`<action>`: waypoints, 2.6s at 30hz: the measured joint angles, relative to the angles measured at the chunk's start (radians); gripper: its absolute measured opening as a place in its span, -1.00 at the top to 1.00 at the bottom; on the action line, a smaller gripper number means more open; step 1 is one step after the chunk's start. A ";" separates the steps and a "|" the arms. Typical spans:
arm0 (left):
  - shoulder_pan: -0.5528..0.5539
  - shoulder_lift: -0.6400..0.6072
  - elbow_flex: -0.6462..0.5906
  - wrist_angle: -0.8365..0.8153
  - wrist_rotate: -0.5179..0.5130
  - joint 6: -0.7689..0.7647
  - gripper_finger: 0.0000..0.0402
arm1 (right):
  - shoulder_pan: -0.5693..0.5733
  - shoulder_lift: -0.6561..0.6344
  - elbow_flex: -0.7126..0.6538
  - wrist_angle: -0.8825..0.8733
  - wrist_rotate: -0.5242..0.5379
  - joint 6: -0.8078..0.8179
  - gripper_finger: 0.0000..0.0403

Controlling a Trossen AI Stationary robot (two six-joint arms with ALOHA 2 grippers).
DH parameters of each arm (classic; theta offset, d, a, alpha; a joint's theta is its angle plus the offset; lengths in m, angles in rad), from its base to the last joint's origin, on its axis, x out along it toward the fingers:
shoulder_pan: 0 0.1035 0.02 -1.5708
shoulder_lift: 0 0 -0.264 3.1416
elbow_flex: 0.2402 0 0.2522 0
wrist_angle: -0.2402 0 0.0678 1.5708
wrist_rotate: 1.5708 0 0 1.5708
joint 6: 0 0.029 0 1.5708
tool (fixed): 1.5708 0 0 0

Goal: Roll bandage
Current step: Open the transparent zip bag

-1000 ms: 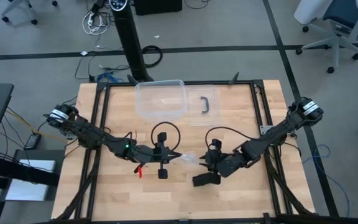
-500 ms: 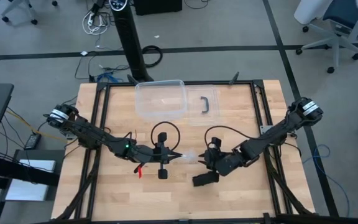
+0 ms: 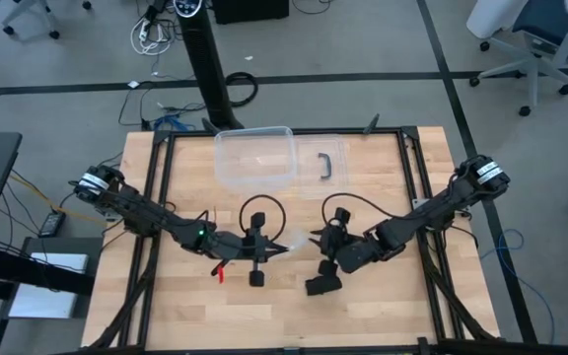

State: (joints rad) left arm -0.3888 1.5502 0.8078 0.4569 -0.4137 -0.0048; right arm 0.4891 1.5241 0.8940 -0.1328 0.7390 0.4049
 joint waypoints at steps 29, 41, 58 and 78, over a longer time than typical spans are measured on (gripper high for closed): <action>-0.026 0.001 -0.001 -0.041 0.003 -0.060 1.00 | 0.139 -0.255 0.001 -0.224 0.016 0.049 0.80; -0.031 0.001 -0.001 0.231 -0.005 0.032 1.00 | 0.366 -0.234 -0.138 -0.175 0.155 0.396 0.21; 0.022 0.000 -0.001 0.258 -0.055 0.028 1.00 | 0.359 -0.234 -0.208 0.111 0.185 0.278 0.29; 0.021 0.000 0.000 0.255 -0.053 0.028 1.00 | 0.351 -0.219 -0.080 -0.174 0.163 0.364 0.31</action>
State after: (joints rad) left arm -0.3679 1.5505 0.8074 0.7124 -0.4664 0.0231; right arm 0.8404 1.3047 0.8139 -0.3069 0.9021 0.7686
